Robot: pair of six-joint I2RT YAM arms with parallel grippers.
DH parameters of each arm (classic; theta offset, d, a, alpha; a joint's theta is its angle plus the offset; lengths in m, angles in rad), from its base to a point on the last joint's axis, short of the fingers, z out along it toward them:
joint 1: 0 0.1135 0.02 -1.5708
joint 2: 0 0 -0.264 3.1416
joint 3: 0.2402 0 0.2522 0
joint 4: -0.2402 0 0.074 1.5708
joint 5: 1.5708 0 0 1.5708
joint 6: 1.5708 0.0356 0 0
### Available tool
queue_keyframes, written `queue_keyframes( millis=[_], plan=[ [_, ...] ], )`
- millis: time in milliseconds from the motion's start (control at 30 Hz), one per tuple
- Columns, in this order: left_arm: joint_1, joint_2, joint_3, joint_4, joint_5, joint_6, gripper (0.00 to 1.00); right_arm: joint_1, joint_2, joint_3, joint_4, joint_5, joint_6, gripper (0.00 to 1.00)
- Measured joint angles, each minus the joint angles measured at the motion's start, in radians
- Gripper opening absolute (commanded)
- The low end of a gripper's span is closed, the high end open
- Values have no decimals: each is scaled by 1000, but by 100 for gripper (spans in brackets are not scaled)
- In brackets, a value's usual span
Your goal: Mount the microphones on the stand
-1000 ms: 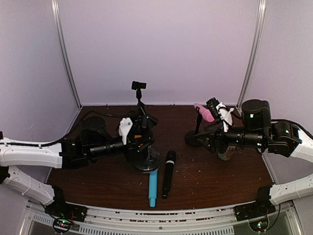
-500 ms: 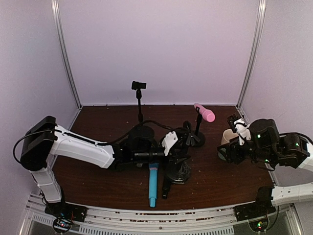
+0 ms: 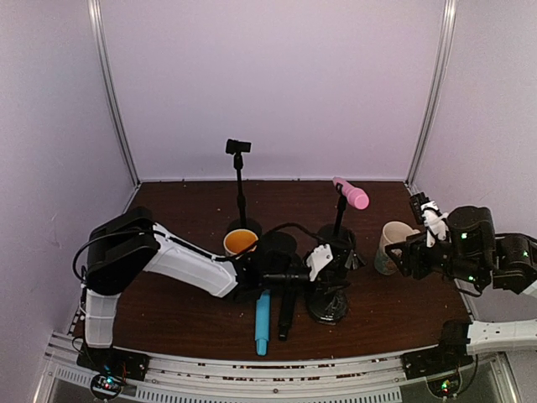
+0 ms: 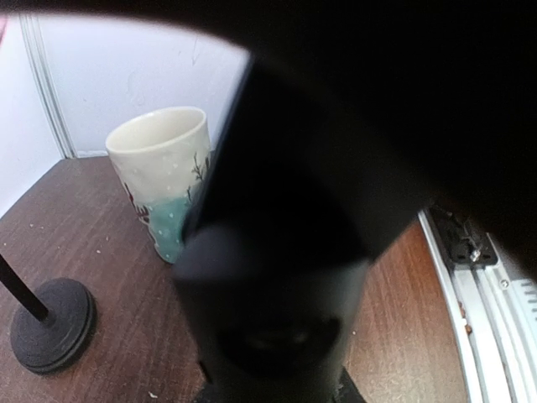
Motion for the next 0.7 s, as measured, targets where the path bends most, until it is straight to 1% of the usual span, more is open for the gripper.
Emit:
queue_keyframes(
  millis=[67,133,167,200,233,400,600,700],
  plan=[
    [-1,21,-9,32,-6,10,32,0,18,-5,0,0,6,65],
    [-1,30,-24,77,-16,15,56,0,34,-12,4,-1,8,65],
    [-1,34,-40,113,-24,19,81,0,40,-14,5,-1,8,65],
    [-1,36,-57,144,-34,21,96,0,48,-15,6,-2,8,65],
    [-1,37,-76,175,-44,17,98,0,55,-16,10,-3,8,65],
    [-1,37,-166,289,-104,-12,98,0,84,-18,42,-15,8,65],
    [-1,58,-209,401,-164,-63,98,0,95,-35,74,-35,8,65],
    [-1,77,-215,457,-185,-82,89,0,97,-41,85,-45,11,65]
  ],
)
